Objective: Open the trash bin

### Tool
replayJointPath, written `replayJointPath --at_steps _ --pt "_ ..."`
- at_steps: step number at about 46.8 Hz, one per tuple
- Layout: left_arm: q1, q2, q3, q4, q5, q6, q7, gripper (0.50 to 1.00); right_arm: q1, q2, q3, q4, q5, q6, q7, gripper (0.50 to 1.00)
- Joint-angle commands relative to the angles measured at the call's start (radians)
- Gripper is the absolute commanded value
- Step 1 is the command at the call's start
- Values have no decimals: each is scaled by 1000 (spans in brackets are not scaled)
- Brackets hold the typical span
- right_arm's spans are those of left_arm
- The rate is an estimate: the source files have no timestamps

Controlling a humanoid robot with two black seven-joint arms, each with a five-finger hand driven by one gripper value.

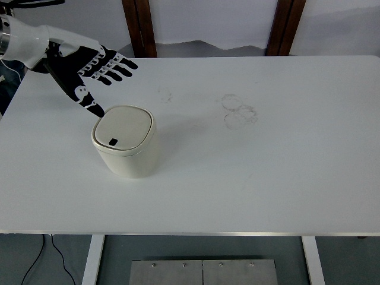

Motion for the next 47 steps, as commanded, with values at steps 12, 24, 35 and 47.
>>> replayJointPath --at_steps 12,24,35,47 --pt "-7 -22 47 -17 44 4 1 1000 0 0 0 -1 0 0 0 995" --pt "28 -48 70 -15 59 2 1 1000 0 0 -2 0 0 0 0 995" --pt "50 -71 113 -15 61 5 1 1000 0 0 0 -1 0 0 0 995" --pt "71 -73 114 -15 61 12 1 1000 0 0 0 -1 0 0 0 995"
